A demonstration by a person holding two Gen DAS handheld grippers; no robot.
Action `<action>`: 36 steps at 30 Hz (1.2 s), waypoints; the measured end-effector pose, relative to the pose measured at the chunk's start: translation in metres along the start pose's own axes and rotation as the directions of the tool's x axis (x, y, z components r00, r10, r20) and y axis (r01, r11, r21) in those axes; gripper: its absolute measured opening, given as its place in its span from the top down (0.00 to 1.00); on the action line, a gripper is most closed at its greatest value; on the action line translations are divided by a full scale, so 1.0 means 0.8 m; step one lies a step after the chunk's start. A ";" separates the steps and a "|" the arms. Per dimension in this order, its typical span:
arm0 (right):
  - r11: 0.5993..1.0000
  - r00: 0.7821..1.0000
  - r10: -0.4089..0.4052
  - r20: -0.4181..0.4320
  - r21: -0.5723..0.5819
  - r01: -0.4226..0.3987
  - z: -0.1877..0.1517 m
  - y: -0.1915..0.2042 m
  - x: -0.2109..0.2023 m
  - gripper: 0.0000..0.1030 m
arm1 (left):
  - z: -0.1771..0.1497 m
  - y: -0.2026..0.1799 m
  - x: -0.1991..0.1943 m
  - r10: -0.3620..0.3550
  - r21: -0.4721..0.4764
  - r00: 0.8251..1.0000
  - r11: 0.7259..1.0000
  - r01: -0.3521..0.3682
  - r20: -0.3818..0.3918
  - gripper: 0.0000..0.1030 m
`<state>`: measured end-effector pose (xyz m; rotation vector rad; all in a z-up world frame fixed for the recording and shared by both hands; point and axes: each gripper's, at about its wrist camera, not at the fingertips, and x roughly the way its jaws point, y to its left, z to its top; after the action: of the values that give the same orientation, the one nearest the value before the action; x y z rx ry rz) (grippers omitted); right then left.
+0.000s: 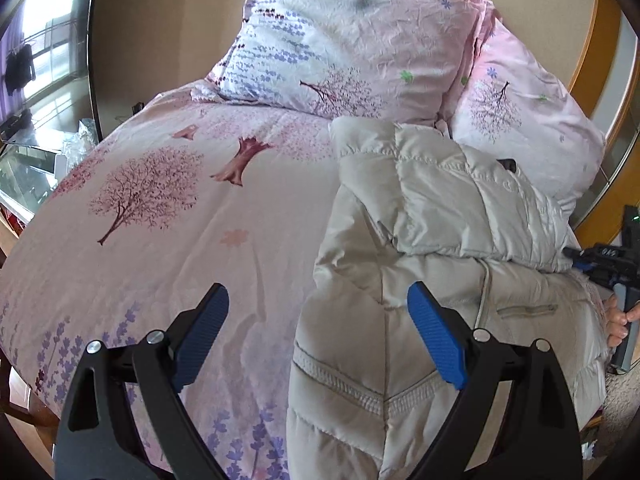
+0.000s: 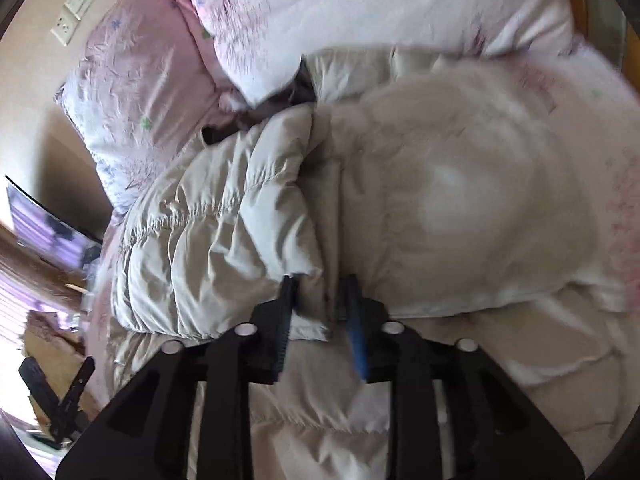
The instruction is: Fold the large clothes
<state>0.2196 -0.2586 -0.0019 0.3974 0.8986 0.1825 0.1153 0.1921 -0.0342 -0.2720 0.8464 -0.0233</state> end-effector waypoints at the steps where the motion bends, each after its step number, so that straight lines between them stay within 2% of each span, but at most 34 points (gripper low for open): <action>1: 1.000 0.999 0.003 0.038 -0.016 -0.002 -0.001 0.003 -0.009 0.72 | -0.001 0.000 0.001 0.001 -0.001 1.000 1.000 -0.001 -0.005 0.12; 3: 0.998 0.997 0.031 0.068 -0.061 -0.027 0.000 0.012 -0.022 0.72 | -0.003 0.001 0.004 0.001 -0.004 1.000 1.000 -0.001 -0.017 0.12; 7: 0.992 0.997 0.073 -0.018 -0.100 -0.074 0.001 0.025 -0.003 0.74 | -0.005 -0.004 0.011 0.001 0.003 0.999 1.000 -0.001 -0.051 0.12; 9: 0.994 0.996 0.051 -0.070 -0.090 -0.057 0.000 0.030 0.018 0.74 | -0.007 -0.006 0.015 -0.012 -0.001 0.997 1.000 0.011 -0.074 0.12; 12: 0.999 0.984 -0.006 -0.178 -0.052 -0.004 -0.001 0.017 0.064 0.77 | -0.011 -0.006 0.016 -0.017 -0.003 0.996 1.000 0.017 -0.092 0.12; 16: 1.000 0.977 0.014 -0.215 -0.019 -0.018 0.003 0.013 0.073 0.77 | -0.015 -0.002 0.014 -0.012 -0.006 0.993 1.000 0.011 -0.115 0.12; 18: 0.999 0.978 0.047 -0.202 -0.017 -0.051 0.002 0.012 0.051 0.73 | -0.016 0.004 0.010 -0.024 -0.013 0.991 1.000 0.022 -0.131 0.12; 20: 0.996 0.982 0.085 -0.166 -0.023 -0.090 -0.001 0.009 0.027 0.57 | -0.019 0.010 0.004 -0.056 -0.034 0.989 0.998 0.052 -0.137 0.09; 21: 0.993 0.985 0.106 -0.138 -0.028 -0.111 -0.004 0.005 0.007 0.45 | -0.020 0.013 0.001 -0.076 -0.043 0.988 0.997 0.071 -0.136 0.07; 22: 0.992 0.986 0.117 -0.118 -0.029 -0.121 -0.007 -0.002 -0.009 0.37 | -0.022 0.016 -0.003 -0.098 -0.050 0.986 0.994 0.092 -0.134 0.06; 25: 0.987 0.983 0.161 -0.092 0.004 -0.161 -0.018 -0.042 -0.058 0.29 | -0.028 0.024 -0.014 -0.182 -0.074 0.976 0.982 0.174 -0.121 0.06; 27: 0.986 0.982 0.165 -0.095 0.048 -0.161 -0.029 -0.077 -0.085 0.27 | -0.034 0.031 -0.022 -0.231 -0.092 0.966 0.971 0.221 -0.118 0.06; 33: 0.977 0.988 0.123 -0.094 0.187 -0.104 -0.081 -0.175 -0.142 0.27 | -0.057 0.037 -0.035 -0.318 -0.112 0.936 0.946 0.303 -0.154 0.08; 36: 0.958 0.986 0.143 -0.088 0.264 -0.116 -0.112 -0.219 -0.163 0.27 | -0.071 0.036 -0.038 -0.358 -0.126 0.917 0.932 0.340 -0.178 0.15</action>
<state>0.0670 -0.4364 -0.0292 0.6959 1.0057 0.2092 0.0503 0.2110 -0.0551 -0.5137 0.9900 -0.3520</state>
